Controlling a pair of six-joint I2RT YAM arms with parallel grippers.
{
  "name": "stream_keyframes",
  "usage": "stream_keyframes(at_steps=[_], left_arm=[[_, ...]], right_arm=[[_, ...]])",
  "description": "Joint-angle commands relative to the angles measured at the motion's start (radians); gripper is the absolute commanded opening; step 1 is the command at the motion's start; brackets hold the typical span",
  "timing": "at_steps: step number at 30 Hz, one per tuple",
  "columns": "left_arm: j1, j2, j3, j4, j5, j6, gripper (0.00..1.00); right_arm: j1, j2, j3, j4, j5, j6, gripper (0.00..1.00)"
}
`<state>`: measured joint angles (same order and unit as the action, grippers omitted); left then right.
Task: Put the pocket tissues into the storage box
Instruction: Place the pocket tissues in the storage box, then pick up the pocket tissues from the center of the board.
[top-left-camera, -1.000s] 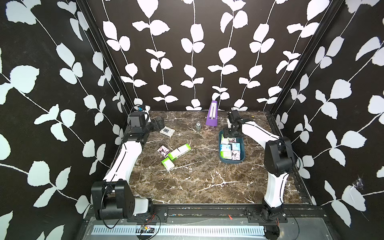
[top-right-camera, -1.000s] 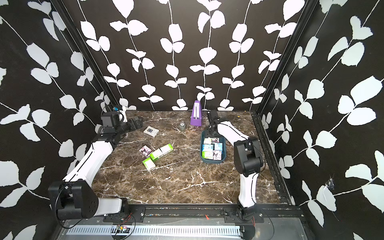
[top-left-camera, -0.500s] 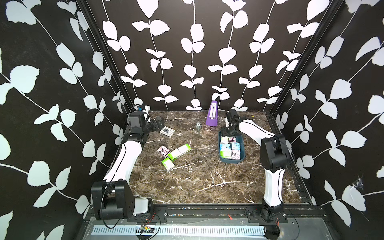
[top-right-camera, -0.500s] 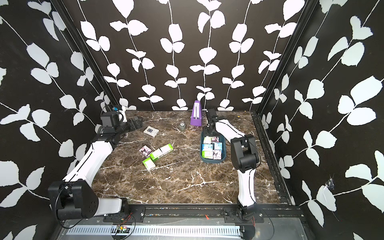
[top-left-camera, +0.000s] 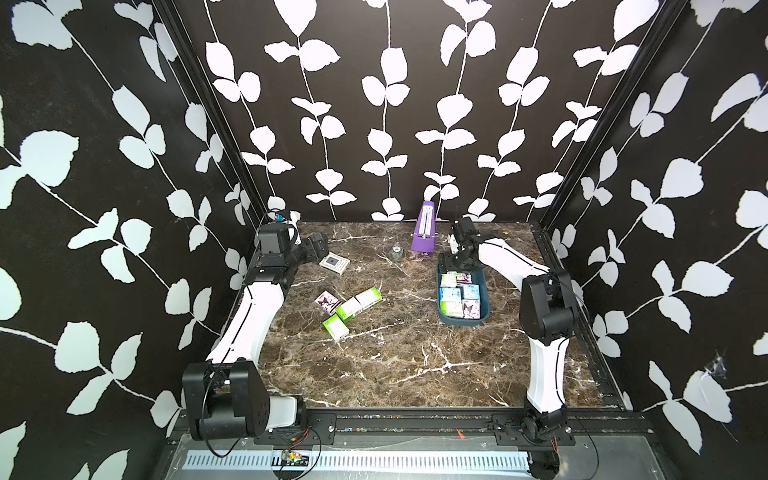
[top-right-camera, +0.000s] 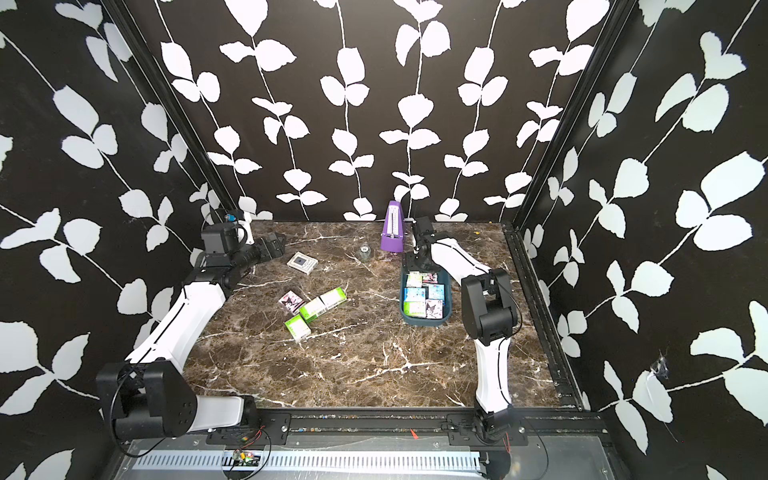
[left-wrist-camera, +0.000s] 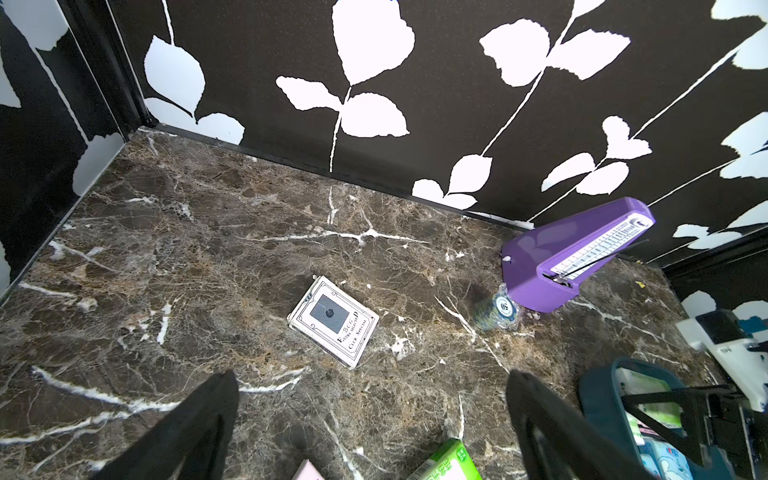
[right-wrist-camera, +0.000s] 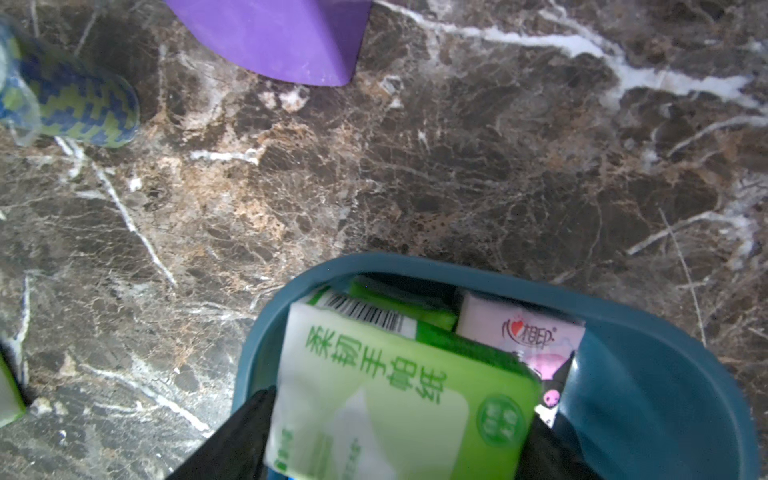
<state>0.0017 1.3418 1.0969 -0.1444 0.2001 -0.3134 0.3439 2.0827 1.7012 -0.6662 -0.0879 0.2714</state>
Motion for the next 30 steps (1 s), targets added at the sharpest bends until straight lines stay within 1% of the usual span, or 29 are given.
stream_keyframes(at_steps=[1,8,14,19,22,25,30], left_arm=[[0.004,-0.023,0.001,0.012,-0.006,0.014,0.99],[0.003,-0.027,0.001,0.01,-0.008,0.017,0.99],[0.004,-0.027,0.001,0.008,-0.009,0.018,0.99],[0.003,-0.026,-0.002,0.011,-0.008,0.015,0.99],[0.004,-0.026,-0.003,0.012,-0.011,0.015,0.99],[0.003,-0.023,-0.005,0.019,-0.009,0.008,0.99],[0.003,-0.021,-0.011,0.031,-0.005,-0.016,0.99]], right_arm=[[0.0,-0.025,0.04,0.002,-0.048,-0.025,0.84],[-0.002,-0.046,0.013,0.028,-0.065,-0.015,0.86],[-0.006,-0.111,-0.05,0.065,-0.03,0.008,0.86],[-0.013,-0.161,-0.089,0.089,-0.02,0.032,0.82],[-0.007,-0.184,-0.114,0.117,-0.059,0.004,0.79],[0.033,-0.188,-0.12,0.131,-0.089,-0.029,0.77],[0.16,-0.204,-0.117,0.162,-0.039,-0.105,0.79]])
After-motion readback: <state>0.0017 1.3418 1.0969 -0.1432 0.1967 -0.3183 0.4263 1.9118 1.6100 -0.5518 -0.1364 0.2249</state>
